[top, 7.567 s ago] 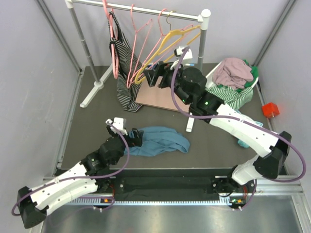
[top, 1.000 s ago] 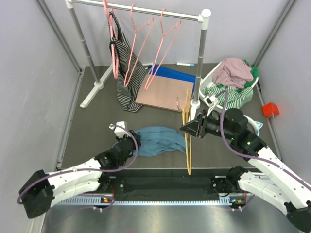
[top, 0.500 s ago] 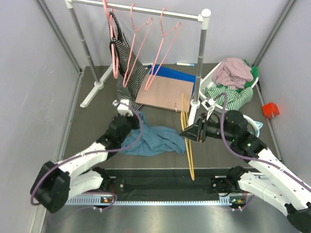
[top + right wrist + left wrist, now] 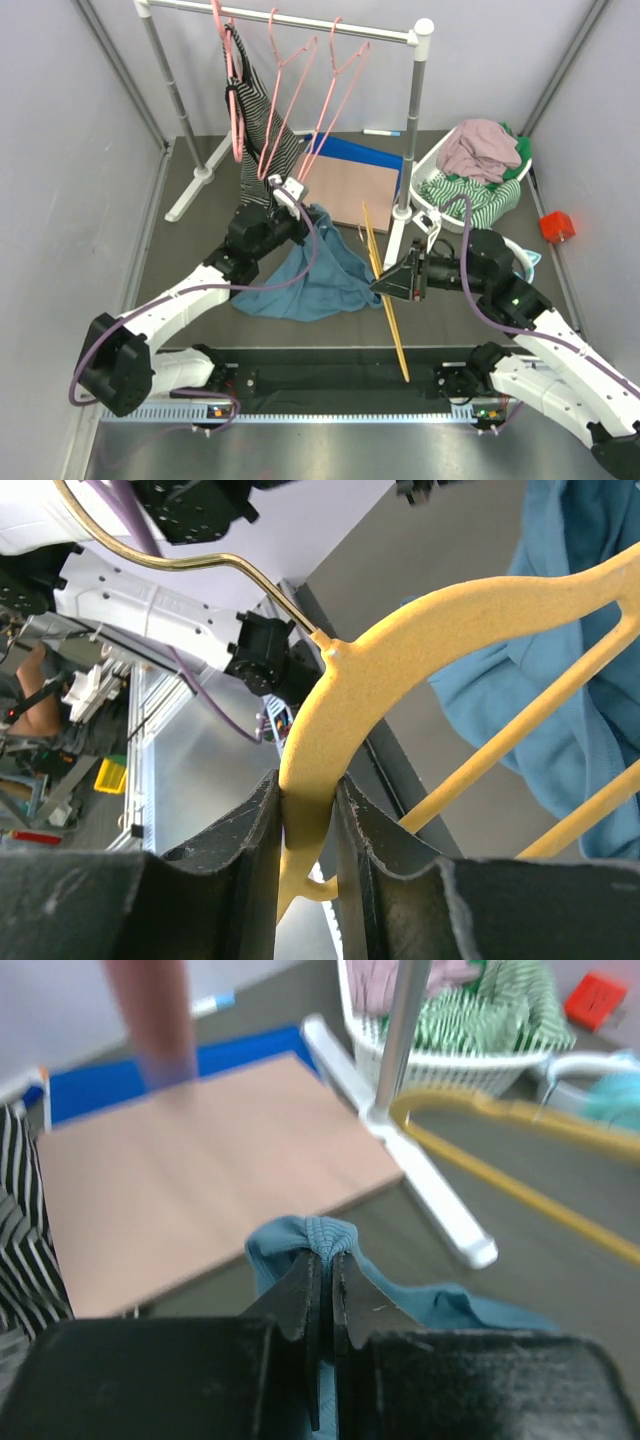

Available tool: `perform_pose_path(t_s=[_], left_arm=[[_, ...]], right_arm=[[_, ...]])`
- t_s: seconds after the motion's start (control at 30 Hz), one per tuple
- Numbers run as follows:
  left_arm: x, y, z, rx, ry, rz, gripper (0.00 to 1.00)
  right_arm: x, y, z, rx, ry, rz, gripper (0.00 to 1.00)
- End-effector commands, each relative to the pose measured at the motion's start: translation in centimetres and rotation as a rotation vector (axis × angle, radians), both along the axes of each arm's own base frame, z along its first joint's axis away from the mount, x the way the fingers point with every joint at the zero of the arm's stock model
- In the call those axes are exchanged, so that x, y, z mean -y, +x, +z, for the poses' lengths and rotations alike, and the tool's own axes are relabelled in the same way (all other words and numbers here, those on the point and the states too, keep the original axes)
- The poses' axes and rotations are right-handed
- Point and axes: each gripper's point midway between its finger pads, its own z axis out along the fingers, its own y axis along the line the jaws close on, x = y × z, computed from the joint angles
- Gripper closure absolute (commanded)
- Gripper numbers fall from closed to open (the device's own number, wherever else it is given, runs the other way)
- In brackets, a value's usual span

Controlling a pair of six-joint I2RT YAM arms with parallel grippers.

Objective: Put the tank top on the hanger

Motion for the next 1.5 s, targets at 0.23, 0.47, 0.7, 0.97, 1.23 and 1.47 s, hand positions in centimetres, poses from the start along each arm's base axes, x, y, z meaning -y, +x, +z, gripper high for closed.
perform_pose_path(t_s=[0.23, 0.47, 0.7, 0.97, 1.23, 1.47], left_arm=[[-6.2, -4.9, -13.4, -0.368, -0.041, 0.264, 1.00], [-8.6, -5.7, -16.0, -0.481, -0.088, 0.431, 0.53], [-10.0, -6.7, -16.0, -0.534, -0.176, 0.520, 0.34], [-10.4, -7.2, -17.2, -0.556, -0.199, 0.543, 0.38], [-9.7, -6.5, -17.4, -0.550, -0.212, 0.525, 0.72], [-10.3, -5.6, -14.9, -0.466, -0.188, 0.540, 1.00]], right_arm=[[-1.0, -2.0, -1.0, -0.036, -0.001, 0.156, 0.98], [-1.7, -2.6, -2.8, -0.094, -0.041, 0.223, 0.99], [-2.2, -2.9, -2.7, -0.085, -0.035, 0.252, 0.99], [-2.9, -4.3, -2.0, -0.093, -0.025, 0.320, 0.99], [-3.5, -5.7, -1.5, -0.105, -0.016, 0.365, 1.00], [-4.5, -7.3, -0.4, -0.095, 0.023, 0.448, 1.00]])
